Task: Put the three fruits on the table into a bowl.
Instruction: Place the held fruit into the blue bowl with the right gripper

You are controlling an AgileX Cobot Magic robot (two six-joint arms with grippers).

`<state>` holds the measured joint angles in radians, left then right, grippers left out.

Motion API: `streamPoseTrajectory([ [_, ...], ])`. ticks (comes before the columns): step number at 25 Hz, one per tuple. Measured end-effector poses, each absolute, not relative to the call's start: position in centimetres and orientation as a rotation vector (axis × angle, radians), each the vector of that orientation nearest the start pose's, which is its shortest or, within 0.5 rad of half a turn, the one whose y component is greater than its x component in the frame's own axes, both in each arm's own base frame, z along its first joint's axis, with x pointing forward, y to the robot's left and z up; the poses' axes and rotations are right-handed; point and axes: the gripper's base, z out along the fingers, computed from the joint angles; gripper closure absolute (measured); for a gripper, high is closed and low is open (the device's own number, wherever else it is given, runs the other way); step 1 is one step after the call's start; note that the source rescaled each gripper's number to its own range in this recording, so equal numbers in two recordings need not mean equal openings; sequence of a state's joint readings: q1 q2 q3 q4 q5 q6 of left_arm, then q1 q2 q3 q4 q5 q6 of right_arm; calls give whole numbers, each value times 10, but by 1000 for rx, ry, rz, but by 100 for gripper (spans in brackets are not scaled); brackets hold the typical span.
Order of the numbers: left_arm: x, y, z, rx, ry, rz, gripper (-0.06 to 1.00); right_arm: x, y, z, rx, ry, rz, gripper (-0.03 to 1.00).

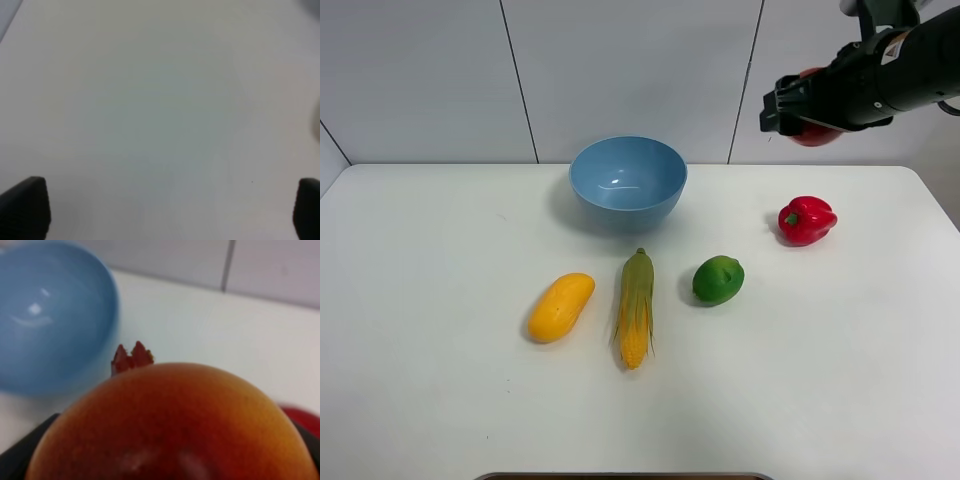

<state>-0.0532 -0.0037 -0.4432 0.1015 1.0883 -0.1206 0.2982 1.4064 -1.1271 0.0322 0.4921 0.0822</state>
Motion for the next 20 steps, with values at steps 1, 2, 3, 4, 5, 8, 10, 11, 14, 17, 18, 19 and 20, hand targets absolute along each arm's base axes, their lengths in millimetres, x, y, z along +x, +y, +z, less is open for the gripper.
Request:
streamPoseTrajectory([
  [1, 0, 8, 260, -75, 2119, 20, -5, 299, 98, 327, -232, 2211, 250, 24],
  [2, 0, 8, 260, -75, 2119, 20, -5, 300, 103, 330, -241, 2174, 264, 24],
  [3, 0, 8, 260, -75, 2119, 20, -5, 301, 107, 333, -247, 2131, 278, 24],
  [4, 0, 8, 260, -75, 2119, 20, -5, 301, 110, 336, -253, 2093, 290, 24],
  [5, 0, 8, 260, -75, 2119, 20, -5, 302, 114, 338, -261, 2071, 300, 24],
  [8, 0, 8, 260, -75, 2119, 20, -5, 312, 128, 345, -288, 2040, 320, 24],
  [10, 0, 8, 260, -75, 2119, 20, -5, 323, 139, 352, -312, 2027, 326, 24],
  [11, 0, 8, 260, -75, 2119, 20, -5, 329, 145, 352, -327, 2029, 323, 24],
  [14, 0, 8, 260, -75, 2119, 20, -5, 347, 162, 353, -362, 2017, 326, 24],
  [17, 0, 8, 260, -75, 2119, 20, -5, 366, 179, 347, -382, 2020, 336, 24],
  [18, 0, 8, 260, -75, 2119, 20, -5, 372, 185, 342, -394, 2026, 333, 24],
  [19, 0, 8, 260, -75, 2119, 20, -5, 378, 191, 338, -403, 2030, 334, 24],
  [20, 0, 8, 260, -75, 2119, 20, -5, 384, 197, 333, -415, 2035, 334, 24],
])
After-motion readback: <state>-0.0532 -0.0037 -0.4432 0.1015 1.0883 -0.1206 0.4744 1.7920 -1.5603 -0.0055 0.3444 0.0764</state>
